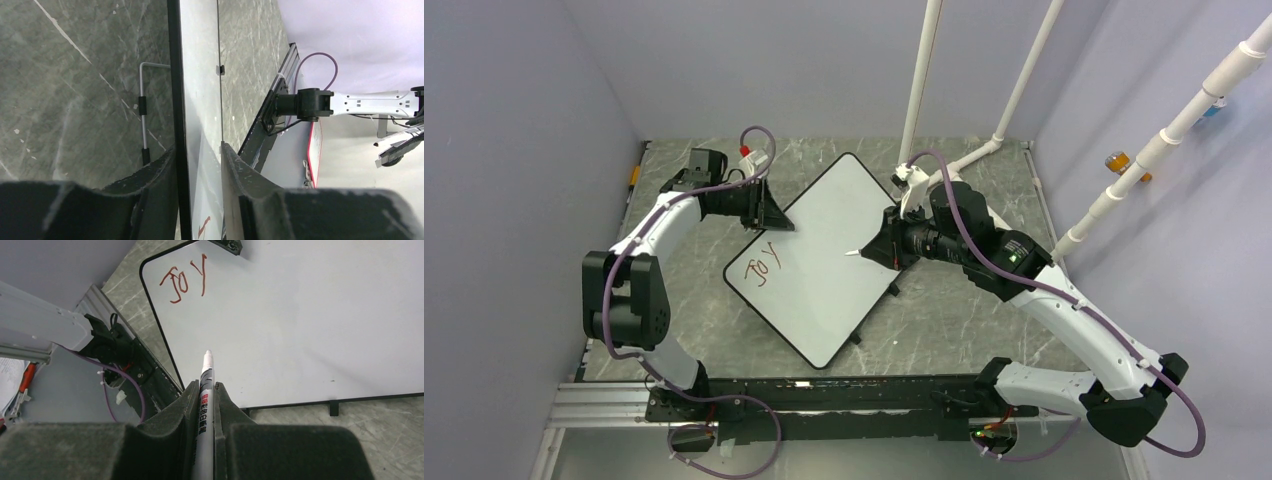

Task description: Write a sentence on the whiteboard

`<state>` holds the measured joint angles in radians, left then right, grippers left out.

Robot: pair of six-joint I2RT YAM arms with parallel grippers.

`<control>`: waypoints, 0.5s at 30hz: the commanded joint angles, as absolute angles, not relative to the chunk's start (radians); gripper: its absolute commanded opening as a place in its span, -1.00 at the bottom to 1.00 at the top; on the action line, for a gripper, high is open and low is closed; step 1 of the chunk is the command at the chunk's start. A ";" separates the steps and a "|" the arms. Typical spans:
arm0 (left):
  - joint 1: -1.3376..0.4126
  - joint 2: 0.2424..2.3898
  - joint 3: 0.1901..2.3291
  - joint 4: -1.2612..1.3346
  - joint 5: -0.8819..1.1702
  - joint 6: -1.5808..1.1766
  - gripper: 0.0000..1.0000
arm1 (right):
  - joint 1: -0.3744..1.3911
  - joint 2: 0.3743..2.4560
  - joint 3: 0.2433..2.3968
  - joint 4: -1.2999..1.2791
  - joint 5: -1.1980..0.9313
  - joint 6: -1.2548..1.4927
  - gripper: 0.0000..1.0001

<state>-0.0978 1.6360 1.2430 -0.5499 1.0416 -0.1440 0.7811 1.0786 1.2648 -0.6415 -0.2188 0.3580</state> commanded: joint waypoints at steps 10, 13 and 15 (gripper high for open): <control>-0.119 1.627 1.299 -0.603 1.032 -0.073 -1.00 | 0.779 1.033 1.245 -0.582 -0.254 0.340 -1.00; -0.122 1.616 1.309 -0.610 1.009 -0.065 -1.00 | 0.779 1.027 1.234 -0.575 -0.249 0.335 -1.00; -0.130 1.606 1.312 -0.609 0.990 -0.065 -1.00 | 0.779 1.021 1.221 -0.568 -0.237 0.333 -1.00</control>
<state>-0.1112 1.6447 1.2697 -0.6102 1.0348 -0.1394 0.7811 1.0523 1.2392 -0.6220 -0.2413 0.3531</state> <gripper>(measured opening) 0.087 0.138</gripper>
